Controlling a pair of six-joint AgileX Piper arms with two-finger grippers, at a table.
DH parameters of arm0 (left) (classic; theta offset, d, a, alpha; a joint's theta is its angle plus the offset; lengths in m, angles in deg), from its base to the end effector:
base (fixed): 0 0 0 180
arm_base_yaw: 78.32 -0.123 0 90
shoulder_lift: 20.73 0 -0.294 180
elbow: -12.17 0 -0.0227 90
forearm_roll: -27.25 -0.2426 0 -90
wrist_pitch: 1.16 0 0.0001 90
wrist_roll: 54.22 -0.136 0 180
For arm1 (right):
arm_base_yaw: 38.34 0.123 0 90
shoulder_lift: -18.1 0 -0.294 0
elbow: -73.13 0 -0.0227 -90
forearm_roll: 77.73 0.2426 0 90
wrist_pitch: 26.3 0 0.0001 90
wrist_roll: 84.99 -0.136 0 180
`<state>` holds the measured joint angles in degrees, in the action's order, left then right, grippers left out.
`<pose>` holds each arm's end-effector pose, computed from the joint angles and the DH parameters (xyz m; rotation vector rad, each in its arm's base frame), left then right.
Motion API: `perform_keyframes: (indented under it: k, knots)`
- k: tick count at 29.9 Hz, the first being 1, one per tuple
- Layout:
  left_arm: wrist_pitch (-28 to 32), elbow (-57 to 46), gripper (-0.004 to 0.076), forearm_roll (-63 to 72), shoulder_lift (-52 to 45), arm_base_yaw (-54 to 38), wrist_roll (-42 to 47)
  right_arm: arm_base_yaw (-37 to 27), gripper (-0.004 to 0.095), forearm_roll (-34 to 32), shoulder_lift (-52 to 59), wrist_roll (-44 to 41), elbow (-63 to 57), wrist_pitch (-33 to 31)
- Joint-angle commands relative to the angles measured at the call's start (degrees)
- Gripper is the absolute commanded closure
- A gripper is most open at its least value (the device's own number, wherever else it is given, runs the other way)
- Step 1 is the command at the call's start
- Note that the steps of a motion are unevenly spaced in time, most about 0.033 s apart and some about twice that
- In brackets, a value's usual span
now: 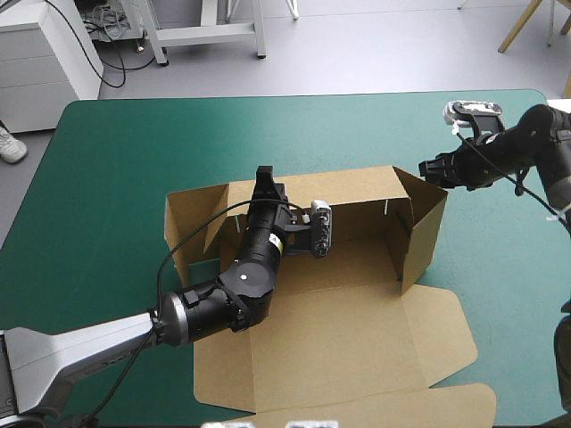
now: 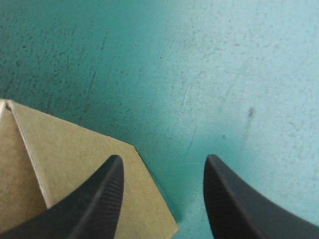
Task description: Fold the box
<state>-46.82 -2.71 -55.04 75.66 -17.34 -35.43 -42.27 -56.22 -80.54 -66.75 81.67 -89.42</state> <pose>0.2545 -0.2600 0.3017 1.4657 1.3724 0.8032 0.3502 0.0205 0.3229 -0.2056 2.5858 0.3642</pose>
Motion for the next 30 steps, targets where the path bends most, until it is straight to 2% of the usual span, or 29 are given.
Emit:
perform_keyframes:
  k: [1,10,20,30]
  knots:
    - [0.15,1.71,0.0734,-3.48,-2.30,0.39,0.50,-0.05,0.0468,2.82,6.59,2.71,-4.00,5.68]
    - [3.53,1.11,0.0734,-5.21,-2.30,0.39,-0.57,-0.05,0.0468,8.87,16.27,11.34,-18.16,13.68]
    - [2.33,1.11,0.0734,-5.68,-2.30,0.39,-0.57,-0.05,0.0468,16.13,26.22,23.22,-31.71,20.40]
    - [1.75,1.11,0.0734,-5.68,-2.30,0.39,-0.57,-0.05,0.0468,23.31,28.52,31.27,-38.06,20.36]
